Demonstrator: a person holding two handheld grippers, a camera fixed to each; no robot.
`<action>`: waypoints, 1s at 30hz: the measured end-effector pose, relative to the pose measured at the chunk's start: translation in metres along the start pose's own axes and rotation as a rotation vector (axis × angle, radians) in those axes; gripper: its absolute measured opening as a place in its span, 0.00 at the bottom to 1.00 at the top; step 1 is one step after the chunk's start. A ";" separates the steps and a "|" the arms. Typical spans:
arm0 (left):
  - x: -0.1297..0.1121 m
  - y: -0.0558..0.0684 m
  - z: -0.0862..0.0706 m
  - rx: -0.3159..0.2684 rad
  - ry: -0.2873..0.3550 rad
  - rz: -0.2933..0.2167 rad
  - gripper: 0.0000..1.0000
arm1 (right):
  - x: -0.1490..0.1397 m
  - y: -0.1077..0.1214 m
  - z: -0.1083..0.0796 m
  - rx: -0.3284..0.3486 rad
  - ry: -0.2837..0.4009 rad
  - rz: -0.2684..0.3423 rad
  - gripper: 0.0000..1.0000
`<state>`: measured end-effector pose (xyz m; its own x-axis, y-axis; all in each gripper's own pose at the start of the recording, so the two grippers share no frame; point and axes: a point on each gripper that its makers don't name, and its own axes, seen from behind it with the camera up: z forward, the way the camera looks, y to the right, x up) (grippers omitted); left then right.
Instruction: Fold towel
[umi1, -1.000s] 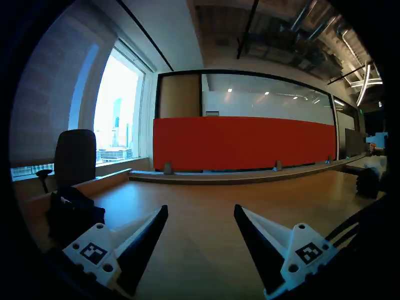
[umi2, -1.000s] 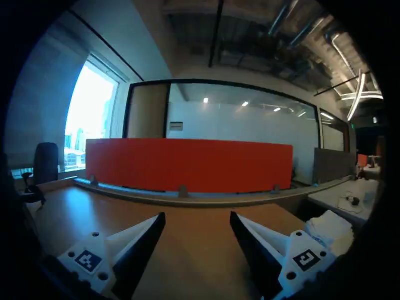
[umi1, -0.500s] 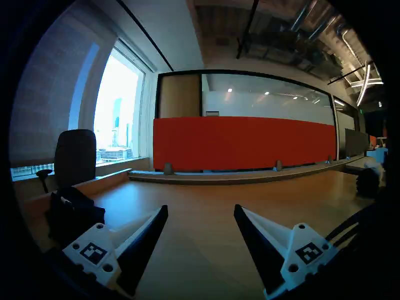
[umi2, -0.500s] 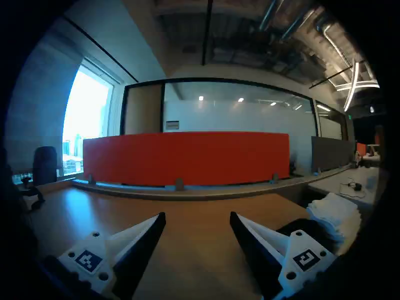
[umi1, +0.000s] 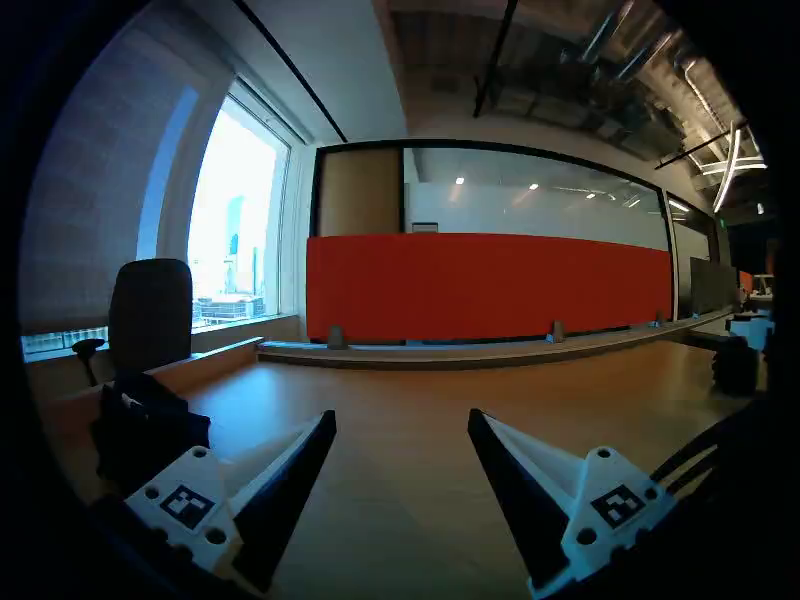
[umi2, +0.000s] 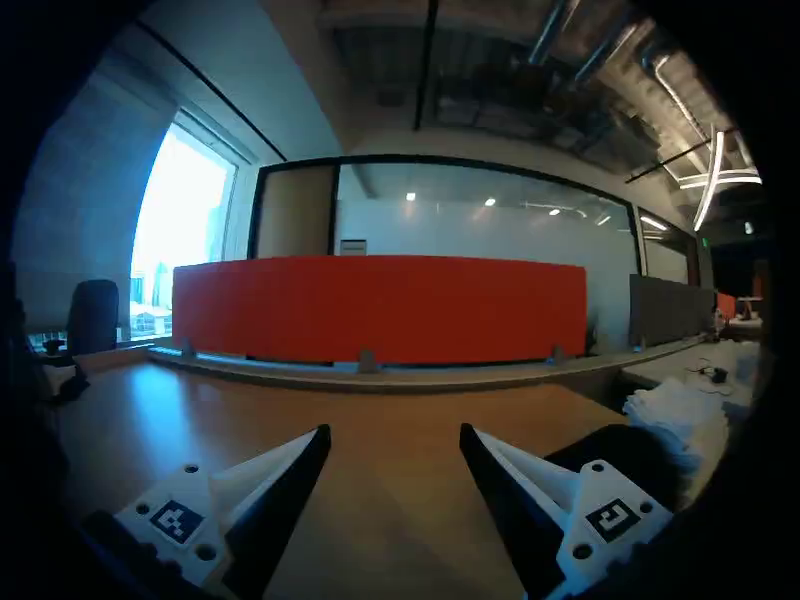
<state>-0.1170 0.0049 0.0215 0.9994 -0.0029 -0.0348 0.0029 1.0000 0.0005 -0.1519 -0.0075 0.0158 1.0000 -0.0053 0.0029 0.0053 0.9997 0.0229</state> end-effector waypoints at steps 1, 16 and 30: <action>0.000 0.000 0.000 0.000 0.000 0.000 0.98 | -0.002 0.000 0.000 0.001 0.000 0.005 1.00; 0.000 0.000 0.000 0.000 0.000 0.000 0.98 | -0.022 0.003 0.002 0.004 -0.015 0.054 1.00; 0.000 0.000 0.000 0.000 0.000 0.000 0.98 | -0.021 0.004 -0.002 0.007 -0.007 0.036 1.00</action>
<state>-0.1171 0.0054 0.0218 0.9994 -0.0027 -0.0351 0.0027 1.0000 0.0004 -0.1729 -0.0032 0.0135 0.9995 0.0304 0.0112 -0.0307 0.9991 0.0299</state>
